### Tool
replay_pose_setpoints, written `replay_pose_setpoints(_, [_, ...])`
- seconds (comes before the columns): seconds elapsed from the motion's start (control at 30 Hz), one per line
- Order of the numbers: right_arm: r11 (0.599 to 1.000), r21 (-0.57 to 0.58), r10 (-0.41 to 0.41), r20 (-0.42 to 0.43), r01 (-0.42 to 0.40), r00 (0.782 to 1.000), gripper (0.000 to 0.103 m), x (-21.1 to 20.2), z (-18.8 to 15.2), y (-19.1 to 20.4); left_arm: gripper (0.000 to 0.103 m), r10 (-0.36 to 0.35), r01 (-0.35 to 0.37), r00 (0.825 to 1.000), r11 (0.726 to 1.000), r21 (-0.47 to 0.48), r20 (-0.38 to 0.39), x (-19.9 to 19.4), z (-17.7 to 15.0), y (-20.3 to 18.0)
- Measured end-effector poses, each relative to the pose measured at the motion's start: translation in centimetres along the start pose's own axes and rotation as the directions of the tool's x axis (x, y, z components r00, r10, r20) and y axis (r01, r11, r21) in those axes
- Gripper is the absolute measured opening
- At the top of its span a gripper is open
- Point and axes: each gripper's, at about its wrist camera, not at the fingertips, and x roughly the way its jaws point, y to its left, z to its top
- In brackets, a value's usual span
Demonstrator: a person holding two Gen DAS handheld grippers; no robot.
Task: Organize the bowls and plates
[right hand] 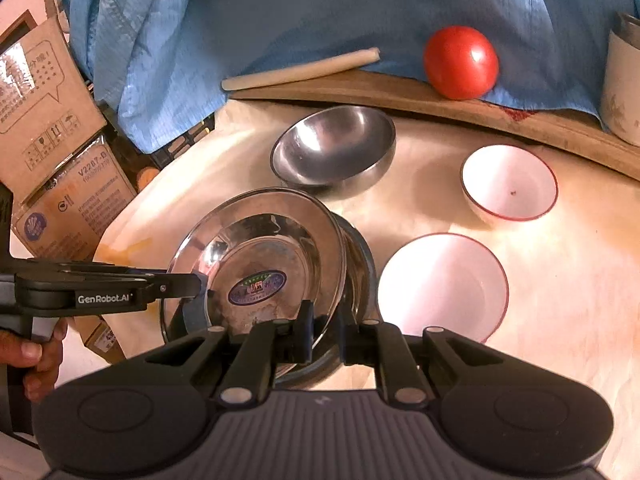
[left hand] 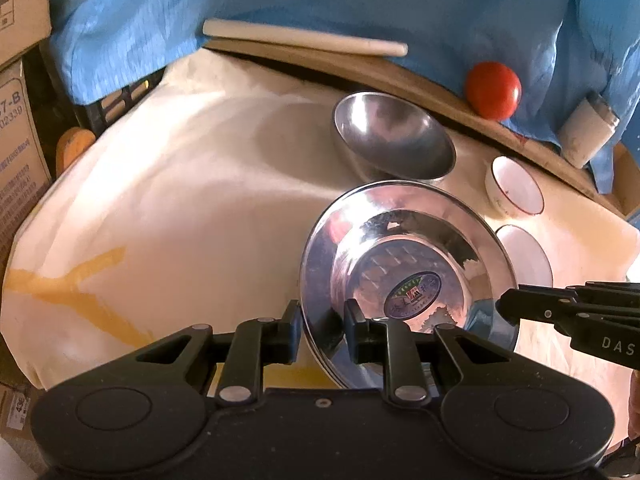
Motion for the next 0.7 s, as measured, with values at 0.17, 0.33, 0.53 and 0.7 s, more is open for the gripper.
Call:
replay_pose_setpoints(0.17, [1.0,0.009,0.0,-0.008,0.0,1.0,0.014,-0.1,-0.4,-0.3,0.024,0.006,-0.006,1.0,1.0,0.015,-0.015,0.1,-0.1,-0.4])
replay_pose_setpoints(0.33, [1.0,0.026,-0.001,-0.016,0.001,1.0,0.014,0.0,-0.6,-0.6,0.025,0.018,-0.017,1.0,0.999,0.037,-0.018,0.3,-0.1,-0.9])
replay_pose_setpoints(0.53, [0.999,0.043,-0.005,-0.034,0.006,0.999,0.014,0.7,-0.5,-0.8,0.025,0.049,-0.048,0.999,0.997,0.064,-0.017,0.6,0.1,-1.4])
replay_pose_setpoints(0.7, [0.999,0.044,-0.005,-0.043,0.007,0.999,0.014,1.2,-0.3,-0.7,0.026,0.086,-0.084,0.996,0.992,0.099,-0.012,1.0,0.3,-1.9])
